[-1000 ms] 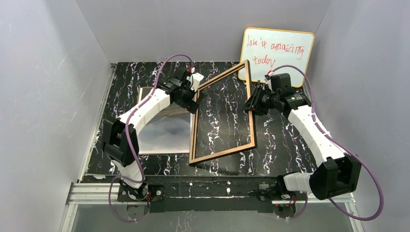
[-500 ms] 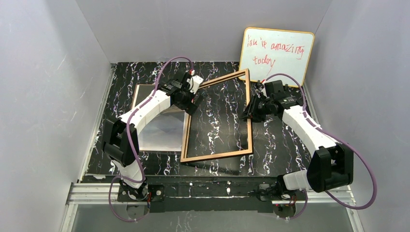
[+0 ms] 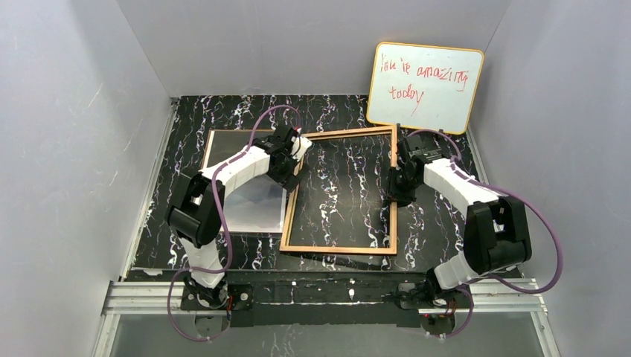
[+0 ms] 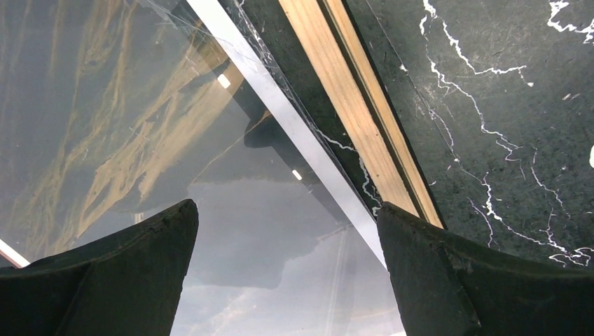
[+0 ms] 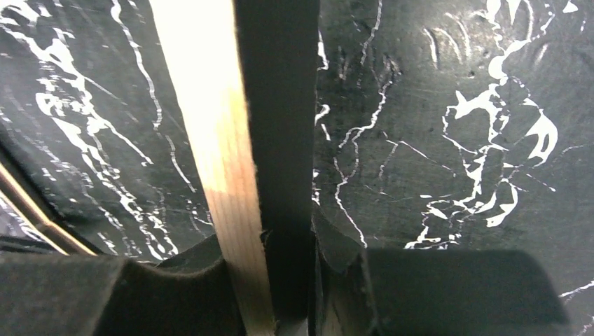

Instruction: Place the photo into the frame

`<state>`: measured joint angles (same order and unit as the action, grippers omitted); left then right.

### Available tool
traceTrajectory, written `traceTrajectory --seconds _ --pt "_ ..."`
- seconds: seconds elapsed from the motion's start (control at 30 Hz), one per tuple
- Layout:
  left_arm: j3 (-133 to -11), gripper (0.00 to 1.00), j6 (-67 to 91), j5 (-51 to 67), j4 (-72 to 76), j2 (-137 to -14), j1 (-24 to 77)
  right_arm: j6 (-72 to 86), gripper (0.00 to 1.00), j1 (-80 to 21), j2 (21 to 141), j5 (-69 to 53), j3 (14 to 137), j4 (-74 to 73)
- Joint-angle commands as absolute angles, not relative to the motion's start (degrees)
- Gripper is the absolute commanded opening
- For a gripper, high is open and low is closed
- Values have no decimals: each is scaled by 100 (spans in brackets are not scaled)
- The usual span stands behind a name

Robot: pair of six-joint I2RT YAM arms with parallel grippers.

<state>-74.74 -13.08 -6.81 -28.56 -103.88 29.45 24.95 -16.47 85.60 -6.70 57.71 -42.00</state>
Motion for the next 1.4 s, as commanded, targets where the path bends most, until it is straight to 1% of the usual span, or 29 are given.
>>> traceTrajectory --seconds 0.0,0.13,0.23,0.33,0.5,0.6,0.73,0.9,1.1,1.23,1.3,1.37 --pt "-7476 98 -1293 -547 -2796 -10334 2953 2259 6 -1648 8659 -346 5688 -4247" --pt "-7406 98 -1205 -371 -2765 -10407 2960 2287 8 -1657 8868 -329 5541 -4058" --pt "-7317 98 -1216 -377 -2701 -10476 2962 2345 13 -1653 9055 -411 5506 -3957" --pt "-7250 98 -1239 -412 -2642 -10525 2962 2393 23 -1660 9269 -535 5572 -3877" --pt "-7167 98 -1278 -457 -2572 -10524 2962 2451 34 -1658 9481 -597 5657 -3689" --pt "-7091 98 -1320 -474 -2517 -10514 2962 2450 43 -1658 9569 -515 5743 -3699" --pt "-7002 98 -1349 -441 -2464 -10509 2962 2435 51 -1655 9535 -280 5849 -3720" --pt "-6987 98 -1369 -423 -2436 -10503 2962 2443 56 -1644 9564 -28 6006 -3762" --pt "-7157 98 -1372 -387 -2664 -10334 2941 2490 59 -1641 9534 325 6195 -3775" --pt "-7862 98 -1317 -14 -3230 -10195 2658 2627 59 -1563 9300 427 6532 -3818" --pt "-8301 98 -1291 481 -3613 -10142 2395 2708 59 -1512 9172 376 6751 -3817" --pt "-8663 98 -1338 672 -3877 -10098 2125 2787 58 -1510 9028 256 6950 -3752"
